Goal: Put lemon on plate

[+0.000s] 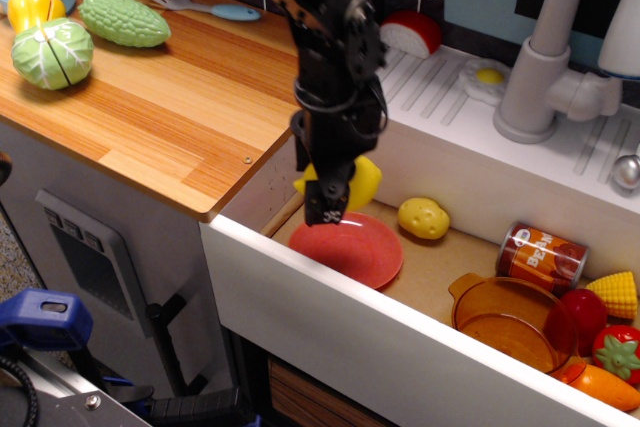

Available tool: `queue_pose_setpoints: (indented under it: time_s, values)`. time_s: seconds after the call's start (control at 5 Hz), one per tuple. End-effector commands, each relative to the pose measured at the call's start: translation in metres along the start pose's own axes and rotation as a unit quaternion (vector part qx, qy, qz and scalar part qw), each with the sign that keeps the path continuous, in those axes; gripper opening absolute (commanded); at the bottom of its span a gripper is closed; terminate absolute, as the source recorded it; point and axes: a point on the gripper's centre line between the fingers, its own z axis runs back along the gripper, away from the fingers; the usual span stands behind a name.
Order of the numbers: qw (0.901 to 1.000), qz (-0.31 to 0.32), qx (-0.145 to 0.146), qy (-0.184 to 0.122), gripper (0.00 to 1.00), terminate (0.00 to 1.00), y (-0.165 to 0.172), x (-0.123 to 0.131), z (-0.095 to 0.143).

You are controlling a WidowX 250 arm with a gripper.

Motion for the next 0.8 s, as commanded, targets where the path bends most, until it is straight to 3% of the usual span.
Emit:
queue_pose_setpoints:
  time_s: [0.0,0.2,0.4,0.6]
  values:
    - [0.9997,0.007,0.006,-0.022,0.0,0.0,0.0091,0.0042,-0.0205]
    - [0.9997,0.008,0.009,-0.019,0.0,0.0,0.0115,0.0047,-0.0204]
    - [0.9991,0.005,0.024,-0.035,1.0,0.0,0.0115,0.0038,-0.022]
    - [0.9991,0.005,0.024,-0.035,1.0,0.0,0.0115,0.0038,-0.022]
